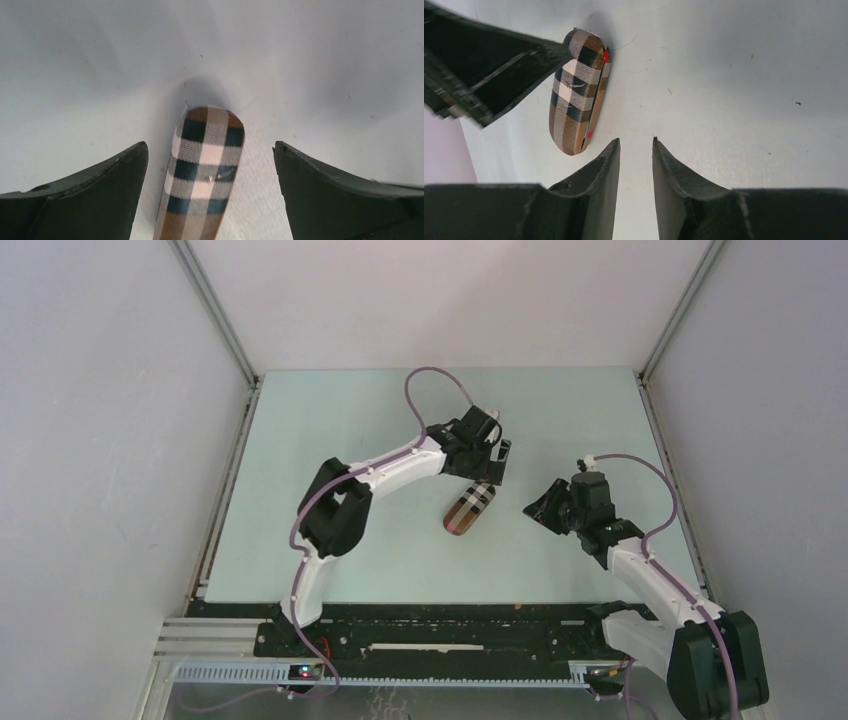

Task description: Organize the sunglasses

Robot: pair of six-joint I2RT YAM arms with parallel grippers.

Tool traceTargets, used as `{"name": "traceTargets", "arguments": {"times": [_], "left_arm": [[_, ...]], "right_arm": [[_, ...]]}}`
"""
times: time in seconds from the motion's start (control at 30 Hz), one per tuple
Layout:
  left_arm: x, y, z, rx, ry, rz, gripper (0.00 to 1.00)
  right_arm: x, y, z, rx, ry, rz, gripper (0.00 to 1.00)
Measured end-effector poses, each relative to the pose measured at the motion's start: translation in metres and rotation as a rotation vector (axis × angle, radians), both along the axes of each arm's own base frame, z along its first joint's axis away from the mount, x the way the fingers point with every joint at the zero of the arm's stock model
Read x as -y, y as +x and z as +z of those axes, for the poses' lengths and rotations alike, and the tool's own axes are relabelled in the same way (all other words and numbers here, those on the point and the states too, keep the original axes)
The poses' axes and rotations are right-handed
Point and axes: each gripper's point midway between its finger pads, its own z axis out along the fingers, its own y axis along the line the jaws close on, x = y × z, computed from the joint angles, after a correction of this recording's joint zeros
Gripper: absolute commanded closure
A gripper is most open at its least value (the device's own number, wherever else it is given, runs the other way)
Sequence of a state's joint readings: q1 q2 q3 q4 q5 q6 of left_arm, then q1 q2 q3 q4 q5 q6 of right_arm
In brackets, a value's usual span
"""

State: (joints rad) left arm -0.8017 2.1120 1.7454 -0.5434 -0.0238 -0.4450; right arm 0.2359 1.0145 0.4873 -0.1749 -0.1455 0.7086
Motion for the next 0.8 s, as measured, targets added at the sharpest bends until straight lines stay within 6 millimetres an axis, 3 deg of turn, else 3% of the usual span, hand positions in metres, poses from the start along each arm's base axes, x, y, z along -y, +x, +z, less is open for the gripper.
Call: {"name": "traceTargets", "arguments": {"times": [0.23, 0.57, 0.7, 0.8], "left_arm": [[0.003, 0.014, -0.034, -0.041, 0.093, 0.026, 0.00], [0.003, 0.007, -0.057, -0.099, 0.145, 0.034, 0.01], [0.001, 0.003, -0.060, -0.115, 0.155, 0.038, 0.11], [0.002, 0.003, -0.060, -0.118, 0.153, 0.040, 0.27]], "right_arm": [[0.002, -0.002, 0.002, 0.008, -0.010, 0.001, 0.61], [0.002, -0.003, 0.001, 0.003, -0.014, 0.004, 0.62], [0.002, -0.003, 0.001, 0.002, -0.014, 0.004, 0.62], [0.002, -0.003, 0.001, 0.001, -0.014, 0.004, 0.62]]}}
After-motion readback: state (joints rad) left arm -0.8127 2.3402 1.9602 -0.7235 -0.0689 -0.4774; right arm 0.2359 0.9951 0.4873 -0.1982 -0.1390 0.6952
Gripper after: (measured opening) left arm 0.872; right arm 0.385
